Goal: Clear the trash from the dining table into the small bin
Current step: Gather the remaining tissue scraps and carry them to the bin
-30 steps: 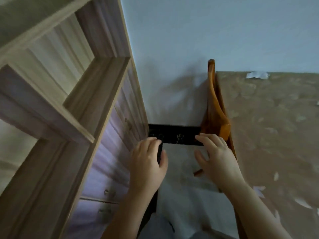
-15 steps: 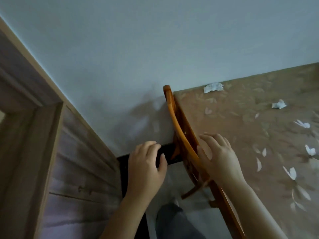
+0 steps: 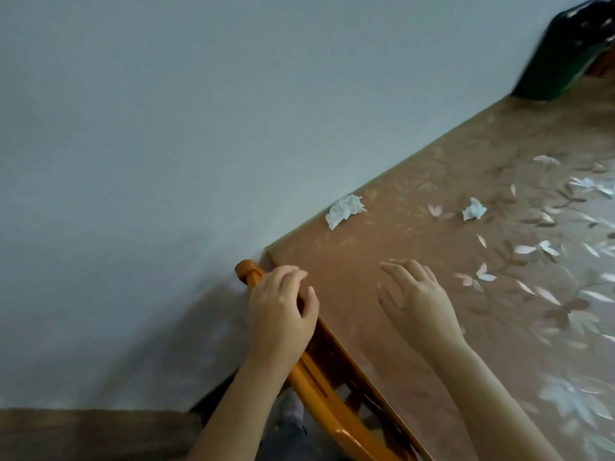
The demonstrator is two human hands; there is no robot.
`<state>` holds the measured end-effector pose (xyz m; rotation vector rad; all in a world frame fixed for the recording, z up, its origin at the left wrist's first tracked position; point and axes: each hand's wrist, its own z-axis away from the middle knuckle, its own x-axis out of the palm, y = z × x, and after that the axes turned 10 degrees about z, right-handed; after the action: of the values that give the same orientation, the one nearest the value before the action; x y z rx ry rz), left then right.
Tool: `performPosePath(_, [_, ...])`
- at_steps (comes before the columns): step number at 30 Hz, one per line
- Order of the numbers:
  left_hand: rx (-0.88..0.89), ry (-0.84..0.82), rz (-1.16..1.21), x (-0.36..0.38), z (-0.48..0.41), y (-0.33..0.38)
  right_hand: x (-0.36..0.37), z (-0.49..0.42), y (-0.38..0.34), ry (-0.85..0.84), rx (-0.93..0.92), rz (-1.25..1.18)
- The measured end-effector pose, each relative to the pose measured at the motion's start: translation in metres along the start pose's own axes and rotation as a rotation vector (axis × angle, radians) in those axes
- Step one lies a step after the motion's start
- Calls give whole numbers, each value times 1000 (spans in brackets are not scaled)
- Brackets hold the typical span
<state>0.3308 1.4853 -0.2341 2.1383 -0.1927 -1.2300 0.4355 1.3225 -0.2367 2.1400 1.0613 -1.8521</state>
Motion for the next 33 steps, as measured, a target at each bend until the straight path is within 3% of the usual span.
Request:
performPosePath(10, [149,-231,102,104,-163,-60,50,-100,15,42,234,76])
performPosePath(14, [132,-350,109,157,-203,-77,70,-125,34,27,357,105])
performPosePath(25, [127,-570,-11,230,-233,-102,99,-149,68,49,539,125])
performPosePath(33, [90,-599,159,241,-232,-104,109,-139,78,29,608,111])
